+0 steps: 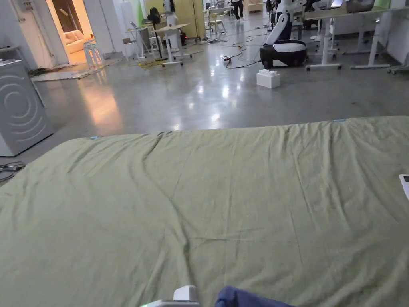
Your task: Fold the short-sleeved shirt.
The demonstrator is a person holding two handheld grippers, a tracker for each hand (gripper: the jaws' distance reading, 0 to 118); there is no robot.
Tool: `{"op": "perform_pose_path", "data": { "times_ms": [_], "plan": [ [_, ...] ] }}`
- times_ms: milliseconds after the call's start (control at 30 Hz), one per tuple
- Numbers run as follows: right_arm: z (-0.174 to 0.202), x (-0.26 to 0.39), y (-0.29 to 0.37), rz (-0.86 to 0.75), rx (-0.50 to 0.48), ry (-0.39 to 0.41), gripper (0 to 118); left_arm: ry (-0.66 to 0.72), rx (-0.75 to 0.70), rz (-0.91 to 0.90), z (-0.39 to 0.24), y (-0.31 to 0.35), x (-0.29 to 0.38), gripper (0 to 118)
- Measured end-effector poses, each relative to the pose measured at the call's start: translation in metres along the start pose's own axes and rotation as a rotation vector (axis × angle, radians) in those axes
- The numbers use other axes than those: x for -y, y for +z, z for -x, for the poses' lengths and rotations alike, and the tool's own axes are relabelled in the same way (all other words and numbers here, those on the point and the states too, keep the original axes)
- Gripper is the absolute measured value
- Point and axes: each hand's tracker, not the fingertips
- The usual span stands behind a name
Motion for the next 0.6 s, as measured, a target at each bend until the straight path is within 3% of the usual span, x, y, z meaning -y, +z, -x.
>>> {"op": "perform_pose_path", "data": {
  "times_ms": [33,133,167,333,433,467,500,600],
  "plan": [
    [-0.012,0.002,0.01,0.054,-0.13,-0.11,0,0.038,0.046,-0.042,0.006,0.016,-0.007,31],
    [-0.051,0.029,0.05,-0.124,-0.404,-0.371,0,0.132,0.081,-0.142,0.031,0.065,-0.032,26],
    [-0.058,0.046,0.061,-0.137,-0.435,-0.459,0,0.119,0.038,-0.185,0.048,0.088,-0.045,26],
    [-0.078,0.116,0.096,-0.102,-0.361,-0.744,0,0.195,-0.193,-0.293,0.153,0.178,-0.105,26],
    [-0.09,0.144,0.108,-0.094,-0.412,-1.075,0,0.304,-0.308,-0.315,0.223,0.214,-0.141,26],
    [-0.093,0.152,0.11,-0.077,-0.414,-1.148,0,0.342,-0.375,-0.349,0.24,0.222,-0.146,26],
    [-0.096,0.156,0.11,-0.063,-0.414,-1.18,0,0.358,-0.397,-0.341,0.252,0.223,-0.151,25],
    [-0.1,0.161,0.117,-0.067,-0.355,-1.156,0,0.341,-0.522,-0.276,0.272,0.216,-0.158,25]
  ]
}}
